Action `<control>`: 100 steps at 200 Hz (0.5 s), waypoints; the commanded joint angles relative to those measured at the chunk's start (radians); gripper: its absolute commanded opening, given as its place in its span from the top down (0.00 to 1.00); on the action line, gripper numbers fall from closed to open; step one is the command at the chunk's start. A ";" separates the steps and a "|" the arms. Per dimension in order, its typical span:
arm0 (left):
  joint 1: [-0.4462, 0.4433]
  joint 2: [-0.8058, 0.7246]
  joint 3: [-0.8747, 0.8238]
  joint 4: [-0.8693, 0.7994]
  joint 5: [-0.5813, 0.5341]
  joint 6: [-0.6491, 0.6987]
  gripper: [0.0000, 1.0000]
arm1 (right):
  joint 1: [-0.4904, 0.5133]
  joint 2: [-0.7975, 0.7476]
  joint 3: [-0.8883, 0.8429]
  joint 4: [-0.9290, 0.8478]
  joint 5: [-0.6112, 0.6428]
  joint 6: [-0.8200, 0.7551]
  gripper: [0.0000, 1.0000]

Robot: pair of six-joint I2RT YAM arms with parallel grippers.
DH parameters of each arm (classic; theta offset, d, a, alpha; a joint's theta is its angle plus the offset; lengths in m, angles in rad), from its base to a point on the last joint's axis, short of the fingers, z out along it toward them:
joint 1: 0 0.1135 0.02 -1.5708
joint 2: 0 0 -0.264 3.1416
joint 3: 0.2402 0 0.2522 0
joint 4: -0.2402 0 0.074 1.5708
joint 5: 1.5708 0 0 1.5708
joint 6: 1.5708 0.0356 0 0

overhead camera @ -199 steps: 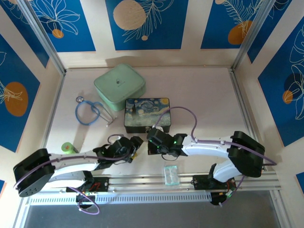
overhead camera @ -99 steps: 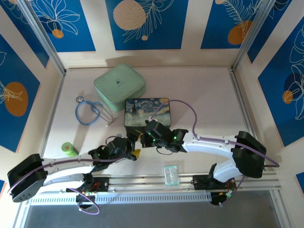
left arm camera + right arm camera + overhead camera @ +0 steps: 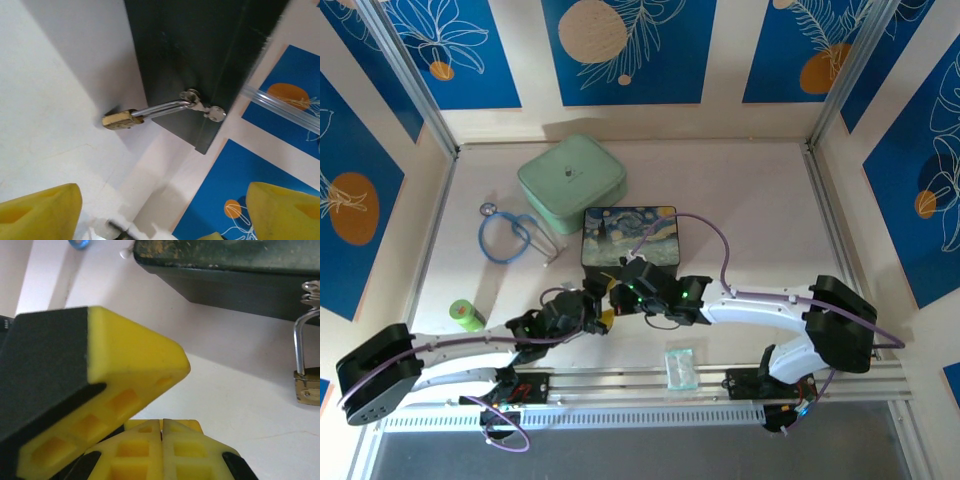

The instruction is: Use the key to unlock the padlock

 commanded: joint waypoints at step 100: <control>-0.004 -0.092 -0.036 0.015 -0.064 -0.078 0.42 | 0.014 -0.063 -0.066 0.133 -0.040 -0.021 0.98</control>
